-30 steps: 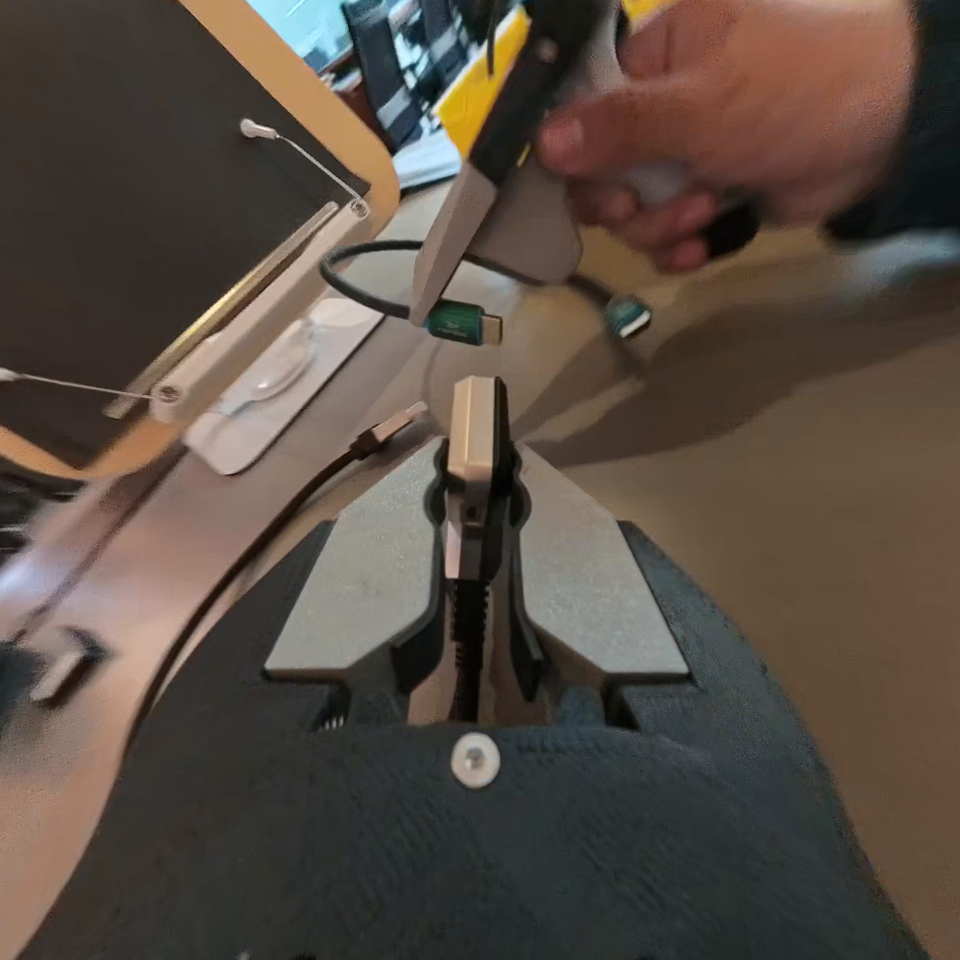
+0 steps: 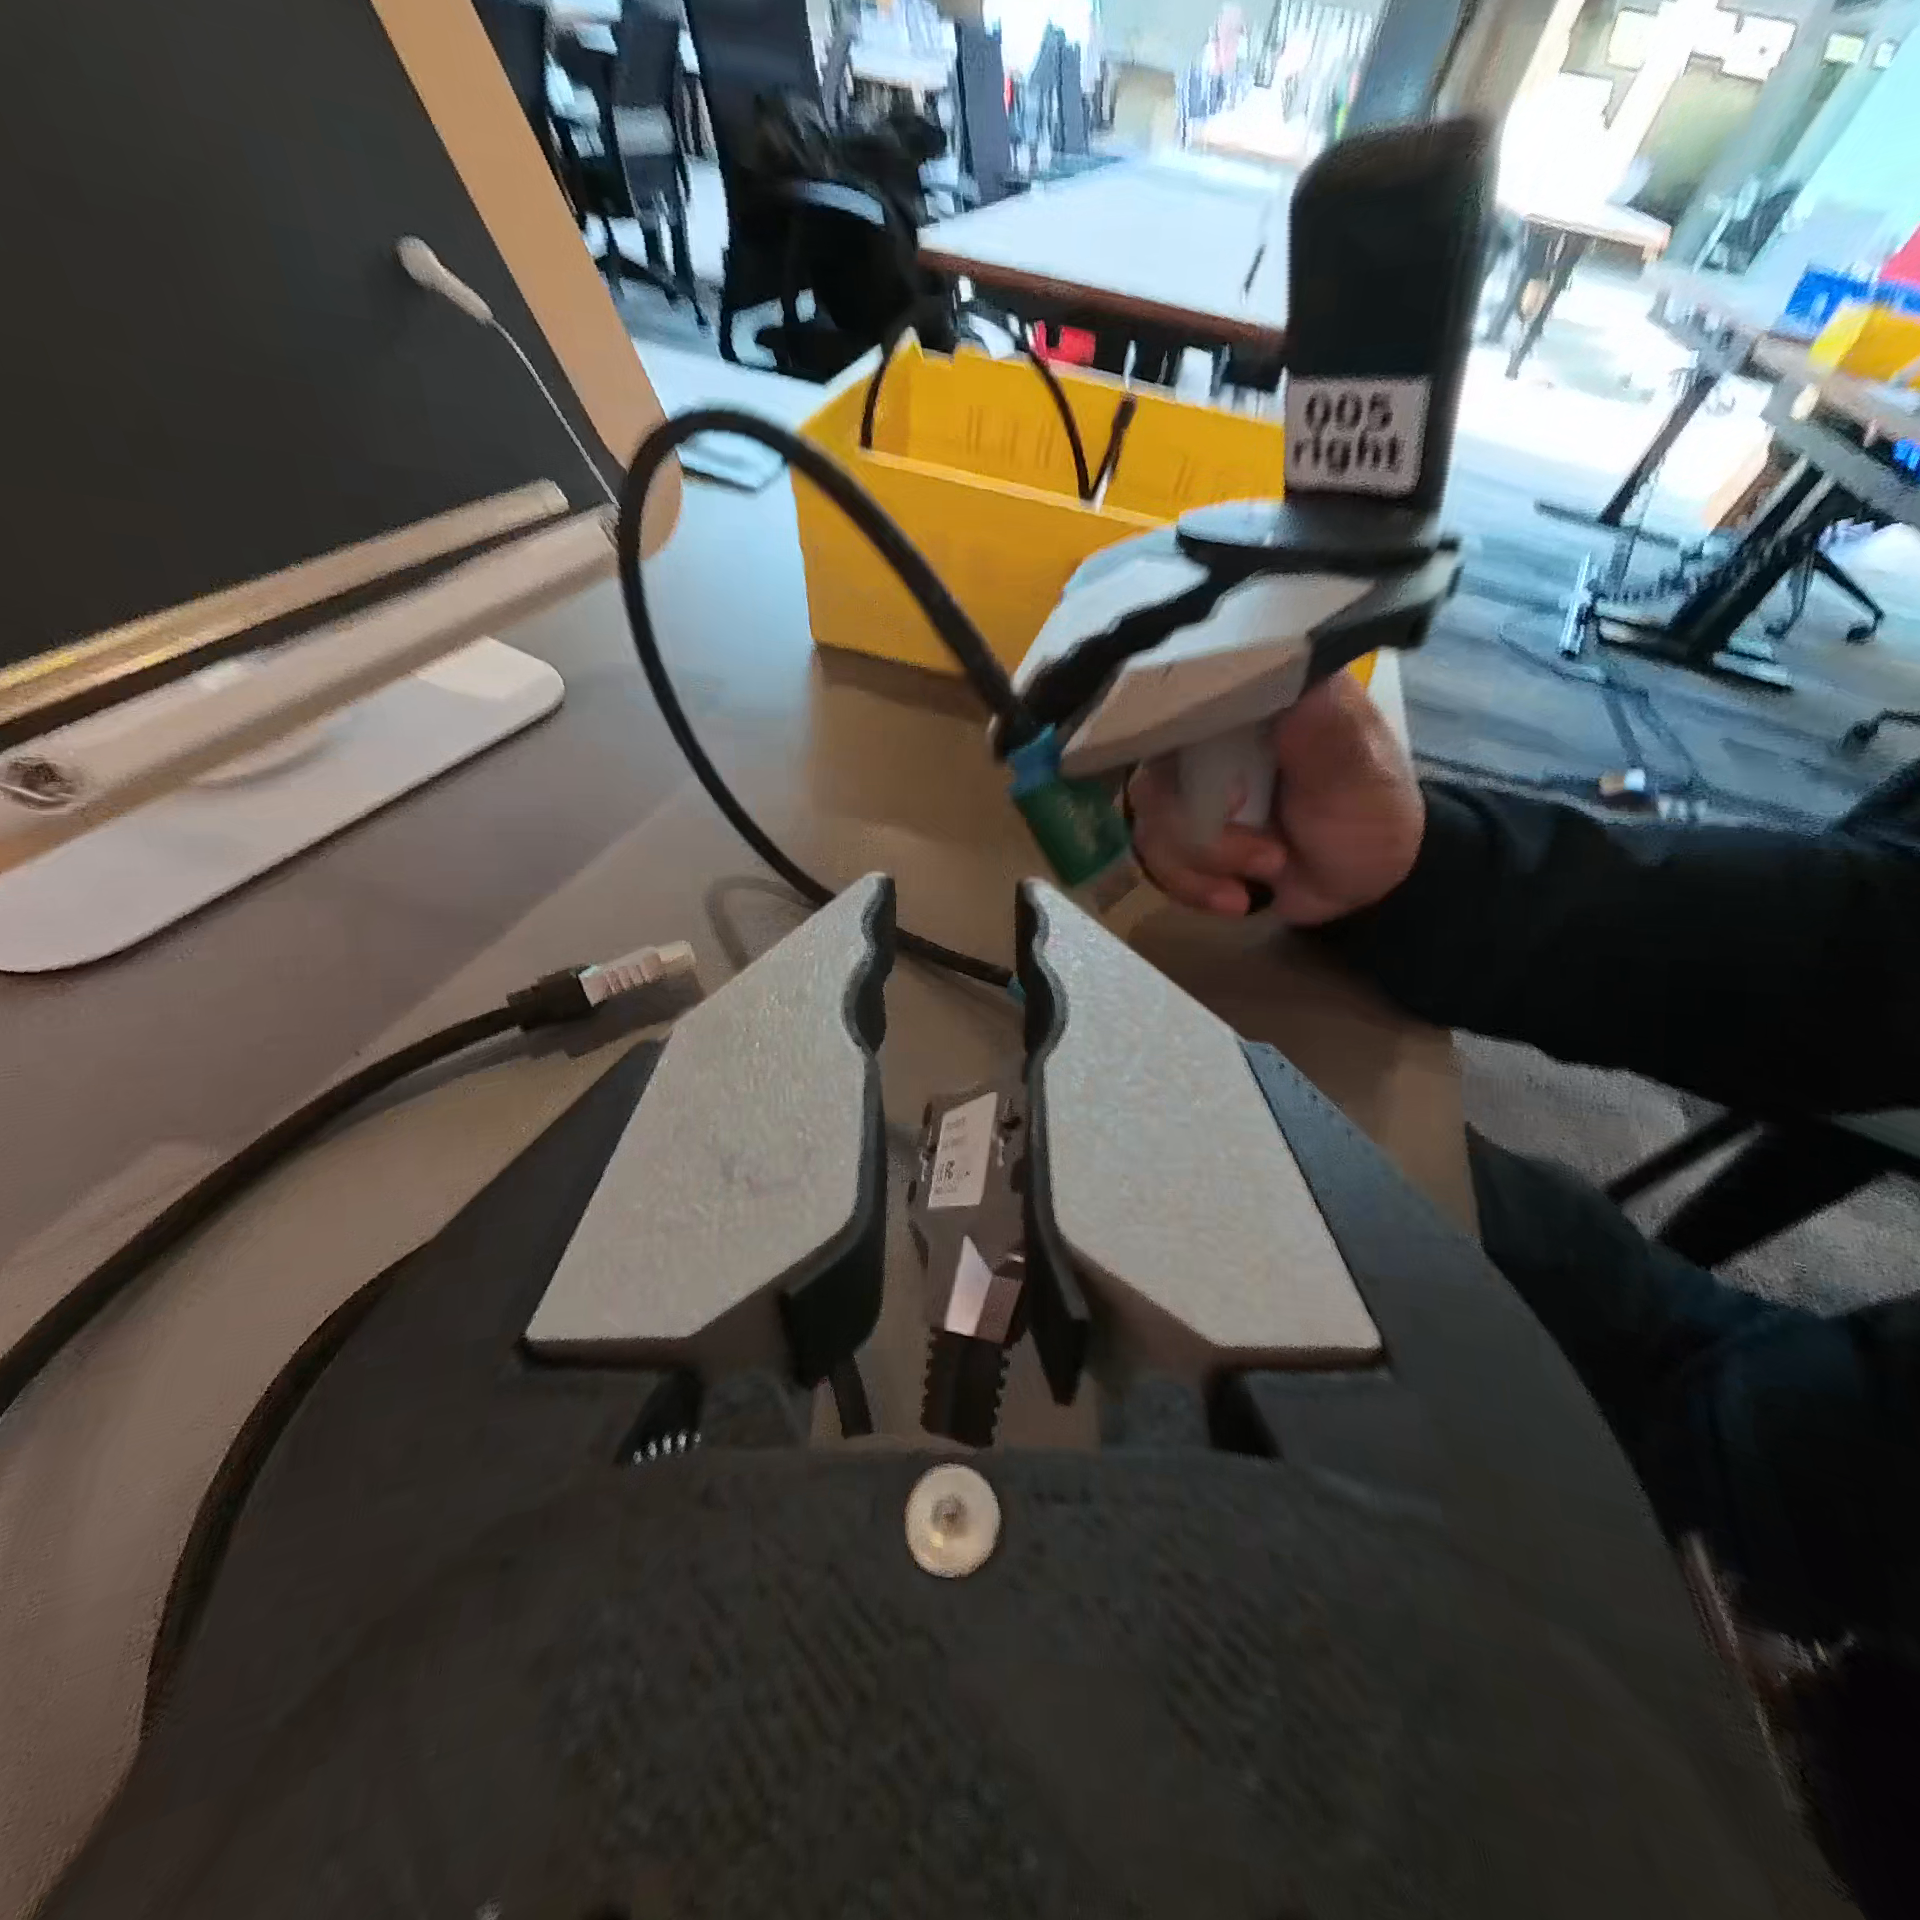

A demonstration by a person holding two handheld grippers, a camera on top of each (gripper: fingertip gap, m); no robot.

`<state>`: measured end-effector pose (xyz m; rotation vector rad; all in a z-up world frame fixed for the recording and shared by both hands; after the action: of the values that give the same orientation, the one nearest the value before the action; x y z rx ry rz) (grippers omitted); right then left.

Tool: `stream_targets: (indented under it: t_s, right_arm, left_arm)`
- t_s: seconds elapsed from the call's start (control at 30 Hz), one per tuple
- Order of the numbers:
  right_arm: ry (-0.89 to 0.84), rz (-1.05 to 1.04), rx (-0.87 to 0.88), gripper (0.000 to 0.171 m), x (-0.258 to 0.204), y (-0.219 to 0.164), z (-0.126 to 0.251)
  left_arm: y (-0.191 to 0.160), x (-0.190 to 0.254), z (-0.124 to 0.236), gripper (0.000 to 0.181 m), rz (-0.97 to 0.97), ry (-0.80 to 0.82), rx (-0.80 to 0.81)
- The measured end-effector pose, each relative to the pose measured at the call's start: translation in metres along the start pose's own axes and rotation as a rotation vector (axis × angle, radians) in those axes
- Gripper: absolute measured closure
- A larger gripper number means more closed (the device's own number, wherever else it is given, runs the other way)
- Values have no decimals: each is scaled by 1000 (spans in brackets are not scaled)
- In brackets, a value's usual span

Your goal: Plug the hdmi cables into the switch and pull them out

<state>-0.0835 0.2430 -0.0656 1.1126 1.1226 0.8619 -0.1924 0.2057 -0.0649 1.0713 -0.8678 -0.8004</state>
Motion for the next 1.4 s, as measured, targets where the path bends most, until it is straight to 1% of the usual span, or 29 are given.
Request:
stream_targets:
  t_s: [0.07, 0.2, 0.27, 0.37, 0.43, 0.63, 0.8, 0.83, 1.0, 1.17, 1.4]
  right_arm:
    - [14, -33, 36, 161, 3, 5, 5]
    - [18, -72, 69, 161, 7, 9, 9]
    - [17, -66, 83, 161, 6, 11, 10]
    - [-29, -43, 120, 161, 7, 15, 12]
    - [-20, -57, 138, 162, 7, 17, 14]
    - [1, -76, 150, 162, 6, 19, 16]
    - [5, -59, 148, 162, 0, 19, 16]
    - [5, -55, 157, 162, -1, 20, 17]
    - [57, -63, 206, 162, -8, 27, 27]
    - [124, -53, 217, 162, -16, 32, 29]
    - [164, -29, 253, 164, -19, 43, 36]
  left_arm:
    - [-4, -2, -9, 159, -1, -33, -47]
    - [3, 7, -15, 160, 6, -166, -13]
    - [7, 8, -14, 161, -31, -159, -26]
    - [10, 12, -17, 160, -99, -119, -77]
    - [11, 18, -22, 159, -99, -143, -100]
    - [16, 18, -34, 159, -72, -182, -90]
    - [15, 21, -46, 157, -115, -196, -151]
    - [16, 23, -47, 161, -124, -215, -154]
    - [24, 31, -45, 166, -157, -284, -154]
    - [29, 39, -37, 170, -128, -366, -184]
    - [39, 41, -38, 175, -182, -311, -262]
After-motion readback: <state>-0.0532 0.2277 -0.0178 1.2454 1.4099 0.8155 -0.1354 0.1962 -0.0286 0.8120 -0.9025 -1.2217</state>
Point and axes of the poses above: each gripper's, where its closed fingertips meet, z back along the fingers, y out of its top, x = y × z across the jaws, the point moved 5 cm from there along z, back along the fingers, and after that the axes turned 14 degrees about -y, right-handed, at the moved point
